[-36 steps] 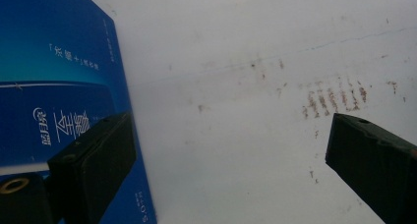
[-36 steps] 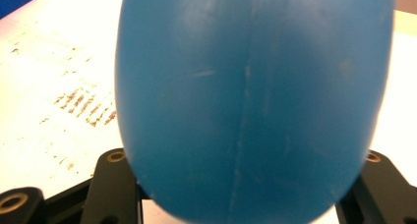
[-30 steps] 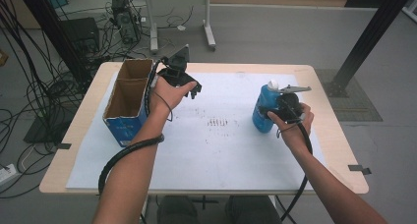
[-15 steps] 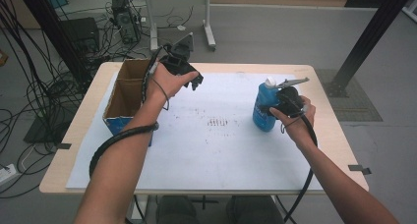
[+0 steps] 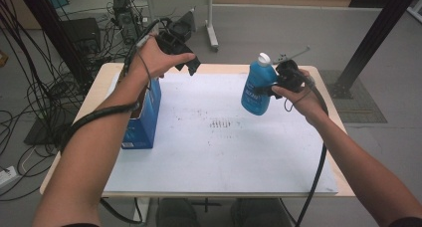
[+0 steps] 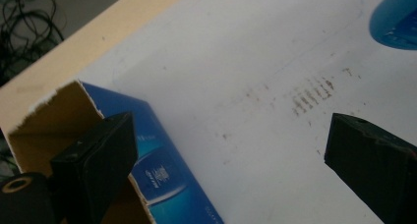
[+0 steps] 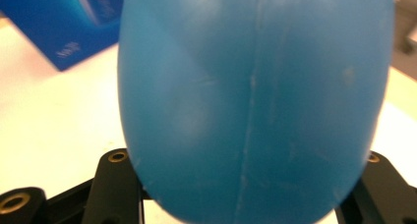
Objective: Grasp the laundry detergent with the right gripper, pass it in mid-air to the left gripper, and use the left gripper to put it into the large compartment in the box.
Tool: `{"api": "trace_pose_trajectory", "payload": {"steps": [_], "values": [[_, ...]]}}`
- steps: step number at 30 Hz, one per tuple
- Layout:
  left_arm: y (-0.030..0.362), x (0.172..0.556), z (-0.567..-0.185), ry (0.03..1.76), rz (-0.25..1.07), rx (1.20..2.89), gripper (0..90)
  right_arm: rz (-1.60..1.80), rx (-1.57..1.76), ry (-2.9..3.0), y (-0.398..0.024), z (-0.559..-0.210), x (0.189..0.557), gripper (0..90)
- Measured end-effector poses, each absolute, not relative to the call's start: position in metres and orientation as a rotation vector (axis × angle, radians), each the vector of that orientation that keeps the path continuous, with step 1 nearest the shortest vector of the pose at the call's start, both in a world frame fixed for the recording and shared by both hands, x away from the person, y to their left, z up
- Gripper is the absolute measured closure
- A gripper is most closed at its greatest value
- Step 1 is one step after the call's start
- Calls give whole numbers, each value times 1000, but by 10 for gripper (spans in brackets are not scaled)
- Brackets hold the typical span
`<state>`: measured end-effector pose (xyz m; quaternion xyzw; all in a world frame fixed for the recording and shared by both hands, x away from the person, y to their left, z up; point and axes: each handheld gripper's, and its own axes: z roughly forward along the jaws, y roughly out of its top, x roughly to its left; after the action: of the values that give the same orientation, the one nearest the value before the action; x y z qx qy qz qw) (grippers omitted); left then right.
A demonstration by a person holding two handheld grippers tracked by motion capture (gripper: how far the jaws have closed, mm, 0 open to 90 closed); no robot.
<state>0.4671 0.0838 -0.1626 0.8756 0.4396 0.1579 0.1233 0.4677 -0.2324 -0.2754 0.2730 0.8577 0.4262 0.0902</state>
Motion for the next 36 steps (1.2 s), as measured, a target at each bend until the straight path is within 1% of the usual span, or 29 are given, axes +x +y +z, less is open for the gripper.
{"api": "trace_pose_trajectory", "payload": {"steps": [1, 2, 3, 4, 5, 8, 9, 12, 13, 14, 15, 16, 17, 21, 30, 36], "values": [[83, 465, -152, 1198, 470, 2597, 63, 1274, 778, 2567, -230, -270, 470, 431], [83, 465, -152, 1198, 470, 2597, 63, 1274, 778, 2567, -230, -270, 470, 431], [82, 464, -143, 1111, 462, 2634, 63, 1274, 701, 2604, -224, -261, 474, 431], [81, 463, -138, 1077, 459, 2648, 62, 1273, 660, 2622, -221, -257, 477, 431], [81, 463, -138, 1077, 459, 2648, 62, 1273, 660, 2622, -221, -257, 477, 431], [77, 460, -124, 956, 449, 2694, 61, 1237, 543, 2668, -207, -246, 481, 431], [77, 460, -124, 956, 449, 2694, 61, 1237, 543, 2668, -207, -246, 481, 431], [70, 459, -117, 866, 445, 2767, 61, 1225, 453, 2715, -191, -242, 484, 430], [70, 459, -117, 866, 445, 2767, 61, 1222, 438, 2726, -186, -242, 484, 430], [66, 458, -116, 816, 426, 2806, 62, 1221, 422, 2739, -181, -242, 485, 430], [66, 458, -116, 816, 426, 2806, 62, 1220, 407, 2748, -176, -243, 485, 430], [62, 456, -116, 763, 373, 2837, 63, 1220, 386, 2754, -170, -244, 484, 430], [62, 456, -116, 763, 373, 2837, 62, 1220, 386, 2754, -170, -244, 484, 430], [55, 452, -119, 696, 340, 2899, 62, 1231, 333, 2803, -145, -251, 481, 430], [53, 445, -127, 644, 304, 2963, 61, 1277, 228, 2866, -109, -268, 470, 430], [57, 442, -131, 645, 282, 2989, 62, 1323, 184, 2882, -90, -277, 463, 430]]}}
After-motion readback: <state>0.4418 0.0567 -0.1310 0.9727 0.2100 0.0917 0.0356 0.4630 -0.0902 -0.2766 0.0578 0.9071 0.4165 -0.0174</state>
